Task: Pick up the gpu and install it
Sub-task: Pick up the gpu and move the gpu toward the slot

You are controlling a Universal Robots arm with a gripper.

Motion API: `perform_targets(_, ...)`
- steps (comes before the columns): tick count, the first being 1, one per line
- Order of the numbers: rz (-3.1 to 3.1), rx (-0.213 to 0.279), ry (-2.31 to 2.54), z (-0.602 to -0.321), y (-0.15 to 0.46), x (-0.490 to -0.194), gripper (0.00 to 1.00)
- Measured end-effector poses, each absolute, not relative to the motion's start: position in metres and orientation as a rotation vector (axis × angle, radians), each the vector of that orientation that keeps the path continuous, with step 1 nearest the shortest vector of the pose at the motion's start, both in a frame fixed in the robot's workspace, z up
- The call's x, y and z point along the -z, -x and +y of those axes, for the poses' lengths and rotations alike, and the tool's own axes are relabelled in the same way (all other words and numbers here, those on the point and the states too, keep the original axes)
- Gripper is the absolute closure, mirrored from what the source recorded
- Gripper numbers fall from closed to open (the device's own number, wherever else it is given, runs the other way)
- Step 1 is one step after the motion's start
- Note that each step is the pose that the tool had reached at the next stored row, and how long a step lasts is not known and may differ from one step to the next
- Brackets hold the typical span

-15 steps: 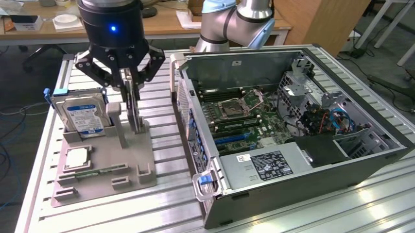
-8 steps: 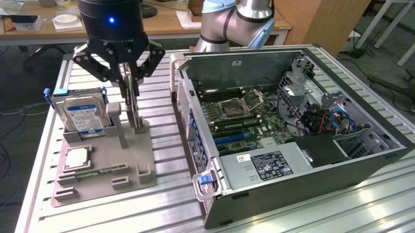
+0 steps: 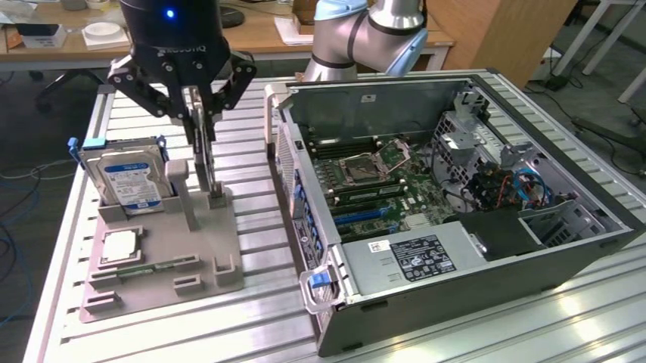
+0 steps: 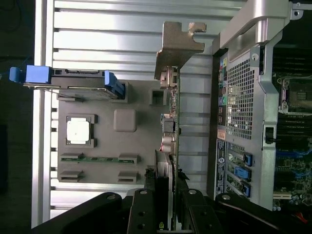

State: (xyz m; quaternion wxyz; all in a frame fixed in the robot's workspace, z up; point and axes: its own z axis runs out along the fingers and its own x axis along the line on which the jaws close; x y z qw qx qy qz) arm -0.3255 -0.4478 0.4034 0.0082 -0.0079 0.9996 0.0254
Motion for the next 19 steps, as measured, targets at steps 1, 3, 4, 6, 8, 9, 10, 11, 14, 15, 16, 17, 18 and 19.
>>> perform_targets(1,3.124,-0.079,0.025,-0.448,0.325,-0.405,0.73)
perform_targets(3,3.124,-0.079,0.025,-0.448,0.325,-0.408,0.73)
perform_targets(4,3.124,-0.079,0.025,-0.448,0.325,-0.409,0.73)
perform_targets(6,3.124,-0.079,0.025,-0.448,0.325,-0.411,0.73)
perform_targets(8,3.124,-0.079,0.025,-0.448,0.325,-0.414,0.73)
perform_targets(9,3.124,-0.079,0.025,-0.448,0.325,-0.415,0.73)
perform_targets(10,3.124,-0.08,0.025,-0.448,0.325,-0.415,0.73)
perform_targets(11,3.124,-0.08,0.025,-0.448,0.325,-0.415,0.73)
perform_targets(14,3.124,-0.079,0.025,-0.448,0.325,-0.415,0.73)
perform_targets(15,3.124,-0.079,0.025,-0.448,0.325,-0.415,0.73)
perform_targets(16,3.124,-0.079,0.024,-0.448,0.325,-0.415,0.73)
perform_targets(17,3.124,-0.079,0.022,-0.448,0.324,-0.415,0.73)
perform_targets(18,3.124,-0.079,0.018,-0.448,0.324,-0.415,0.73)
perform_targets(19,3.124,-0.079,0.013,-0.448,0.323,-0.415,0.73)
